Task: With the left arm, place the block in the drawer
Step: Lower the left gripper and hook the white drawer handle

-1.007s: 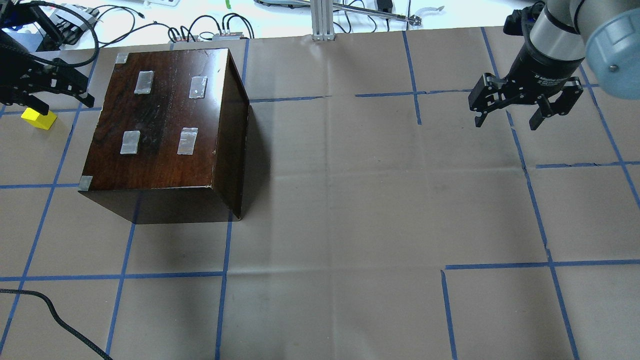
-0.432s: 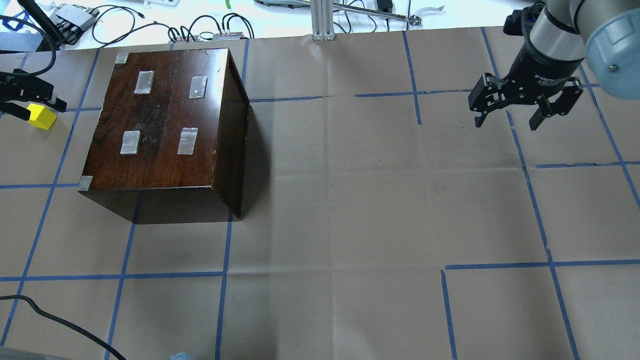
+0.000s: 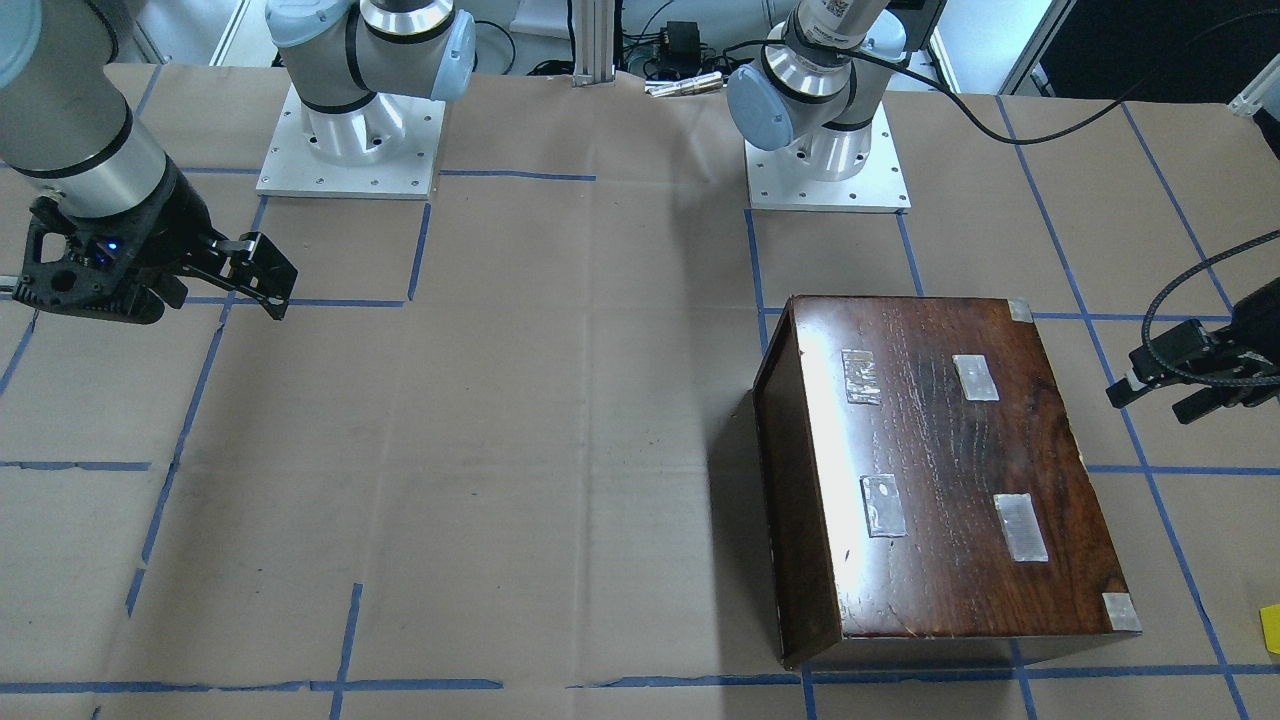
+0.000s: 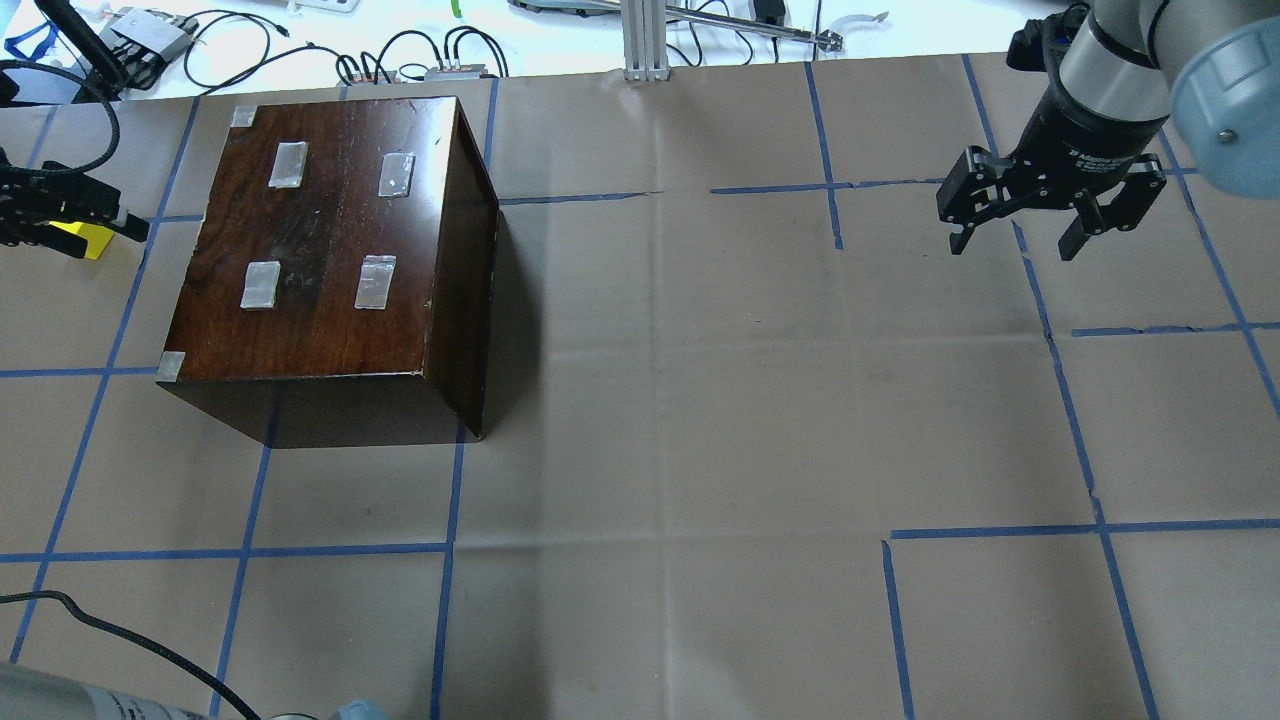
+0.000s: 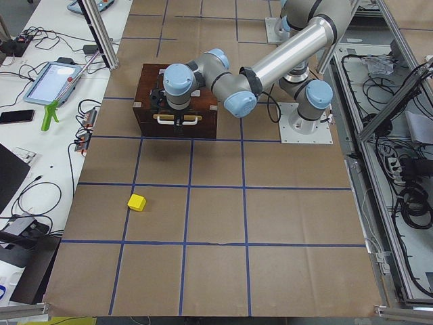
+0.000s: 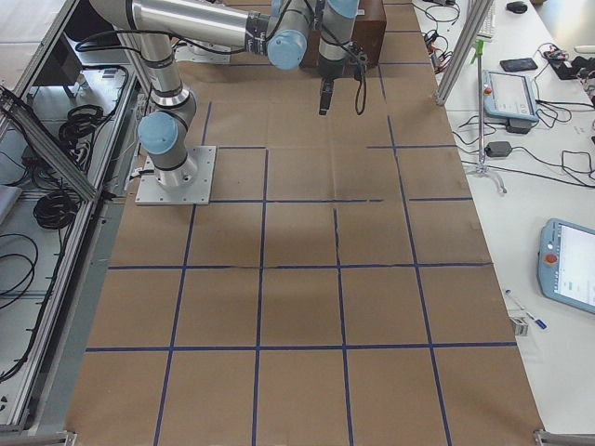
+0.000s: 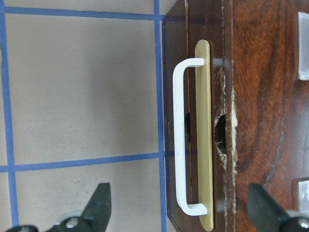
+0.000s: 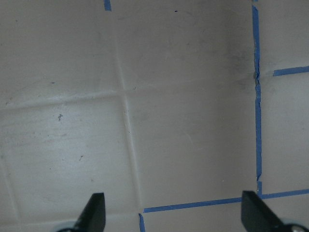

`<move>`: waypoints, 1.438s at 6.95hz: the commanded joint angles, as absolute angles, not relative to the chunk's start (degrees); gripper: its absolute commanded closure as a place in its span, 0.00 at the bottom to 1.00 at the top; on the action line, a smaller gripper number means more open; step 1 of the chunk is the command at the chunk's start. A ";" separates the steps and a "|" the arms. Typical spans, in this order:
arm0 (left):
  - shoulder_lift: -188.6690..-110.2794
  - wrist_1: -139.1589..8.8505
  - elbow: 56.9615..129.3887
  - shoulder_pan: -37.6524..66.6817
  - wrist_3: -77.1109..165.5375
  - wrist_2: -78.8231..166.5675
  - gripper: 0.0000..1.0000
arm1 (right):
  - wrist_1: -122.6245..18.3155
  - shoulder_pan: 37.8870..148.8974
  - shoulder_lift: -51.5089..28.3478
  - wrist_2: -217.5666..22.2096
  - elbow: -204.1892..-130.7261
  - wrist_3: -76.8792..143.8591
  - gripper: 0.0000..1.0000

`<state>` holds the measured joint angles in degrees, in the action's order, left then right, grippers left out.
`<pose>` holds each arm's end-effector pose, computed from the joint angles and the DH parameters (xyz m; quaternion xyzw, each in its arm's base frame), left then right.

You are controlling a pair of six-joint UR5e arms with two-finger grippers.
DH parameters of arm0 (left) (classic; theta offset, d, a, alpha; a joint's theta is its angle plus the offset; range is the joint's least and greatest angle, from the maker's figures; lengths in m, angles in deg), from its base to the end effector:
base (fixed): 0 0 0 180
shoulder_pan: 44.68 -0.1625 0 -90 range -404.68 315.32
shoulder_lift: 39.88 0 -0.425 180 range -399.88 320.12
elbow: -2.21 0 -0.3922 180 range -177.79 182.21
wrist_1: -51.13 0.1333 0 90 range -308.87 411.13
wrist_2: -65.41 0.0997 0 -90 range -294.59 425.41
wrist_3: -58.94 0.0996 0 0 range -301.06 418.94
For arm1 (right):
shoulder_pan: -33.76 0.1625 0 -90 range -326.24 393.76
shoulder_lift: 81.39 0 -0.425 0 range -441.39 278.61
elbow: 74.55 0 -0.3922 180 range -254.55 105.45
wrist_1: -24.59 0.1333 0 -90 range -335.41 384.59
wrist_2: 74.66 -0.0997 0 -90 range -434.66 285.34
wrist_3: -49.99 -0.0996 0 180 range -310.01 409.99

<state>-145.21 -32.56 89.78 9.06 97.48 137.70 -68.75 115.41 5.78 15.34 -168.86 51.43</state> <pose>0.2128 -0.5667 0.3791 -0.0108 -0.9864 0.0482 0.1566 0.0588 -0.5170 0.4322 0.0602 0.9976 0.0330 0.0028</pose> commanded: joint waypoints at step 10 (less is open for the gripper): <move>-154.13 -29.83 90.36 9.81 97.62 137.92 0.01 | -68.75 115.41 5.80 15.34 -168.86 51.48 0.00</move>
